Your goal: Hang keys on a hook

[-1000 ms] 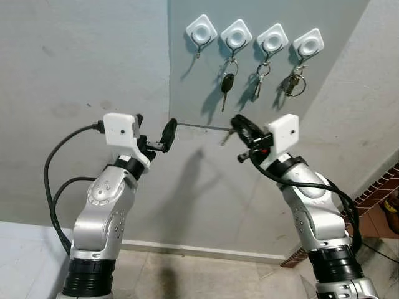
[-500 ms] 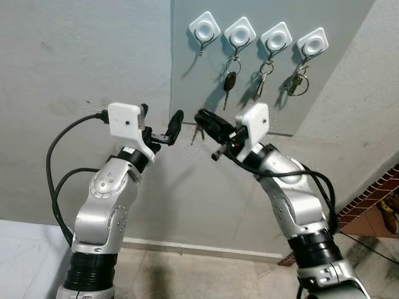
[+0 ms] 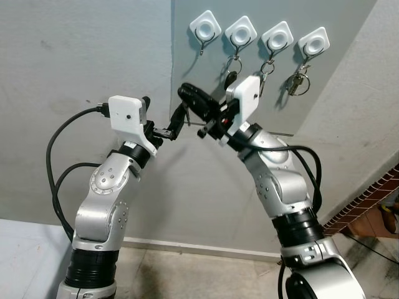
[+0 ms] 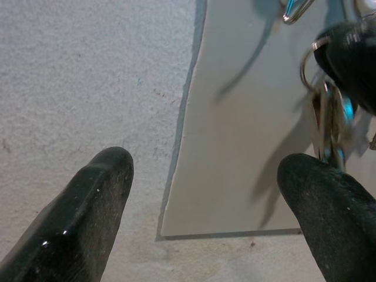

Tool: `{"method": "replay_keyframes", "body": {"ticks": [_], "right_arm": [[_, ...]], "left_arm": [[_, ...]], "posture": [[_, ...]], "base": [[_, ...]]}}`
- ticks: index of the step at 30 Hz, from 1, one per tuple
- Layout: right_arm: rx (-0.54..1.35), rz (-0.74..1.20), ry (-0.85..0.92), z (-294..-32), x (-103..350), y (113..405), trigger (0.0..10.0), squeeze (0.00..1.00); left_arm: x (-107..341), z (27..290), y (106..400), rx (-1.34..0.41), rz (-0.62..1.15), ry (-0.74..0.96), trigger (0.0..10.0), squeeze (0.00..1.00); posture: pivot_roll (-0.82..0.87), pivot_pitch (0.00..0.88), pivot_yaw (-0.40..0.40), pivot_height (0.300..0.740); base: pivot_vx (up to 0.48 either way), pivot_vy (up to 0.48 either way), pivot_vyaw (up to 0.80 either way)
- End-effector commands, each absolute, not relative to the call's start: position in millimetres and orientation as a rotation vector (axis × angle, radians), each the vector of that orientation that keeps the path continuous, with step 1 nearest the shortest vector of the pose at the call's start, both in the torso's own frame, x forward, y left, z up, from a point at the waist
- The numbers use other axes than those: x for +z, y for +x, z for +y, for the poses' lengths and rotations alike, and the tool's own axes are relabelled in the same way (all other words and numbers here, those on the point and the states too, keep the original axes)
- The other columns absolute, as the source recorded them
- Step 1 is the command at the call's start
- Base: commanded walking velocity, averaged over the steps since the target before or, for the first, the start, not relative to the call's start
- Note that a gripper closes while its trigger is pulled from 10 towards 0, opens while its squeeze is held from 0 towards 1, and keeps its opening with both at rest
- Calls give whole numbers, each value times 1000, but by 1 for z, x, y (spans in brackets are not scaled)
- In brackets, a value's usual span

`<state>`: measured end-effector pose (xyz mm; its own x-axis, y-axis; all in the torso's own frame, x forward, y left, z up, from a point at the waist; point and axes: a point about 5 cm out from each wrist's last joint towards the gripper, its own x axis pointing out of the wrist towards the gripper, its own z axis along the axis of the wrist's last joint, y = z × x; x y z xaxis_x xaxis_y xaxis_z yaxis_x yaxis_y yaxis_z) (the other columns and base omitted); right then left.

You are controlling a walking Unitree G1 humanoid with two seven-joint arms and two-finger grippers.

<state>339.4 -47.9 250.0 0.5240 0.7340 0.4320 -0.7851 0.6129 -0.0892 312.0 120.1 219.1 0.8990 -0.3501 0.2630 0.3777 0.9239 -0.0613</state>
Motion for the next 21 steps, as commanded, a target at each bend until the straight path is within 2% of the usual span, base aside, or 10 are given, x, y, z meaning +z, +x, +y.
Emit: {"method": "replay_keyframes", "body": {"ticks": [1,21], "right_arm": [[883,-493,162,-52,260,343,10000,0],[824,-540,315,-55,278,353,10000,0]], "left_arm": [[227,116,309,-405,-273,-98,10000,0],[232,110,305,-443,-285,-103,10000,0]], "posture": [[98,44,-83,732],[95,54,-78,732]], "base": [[0,0,0],[0,0,0]]}}
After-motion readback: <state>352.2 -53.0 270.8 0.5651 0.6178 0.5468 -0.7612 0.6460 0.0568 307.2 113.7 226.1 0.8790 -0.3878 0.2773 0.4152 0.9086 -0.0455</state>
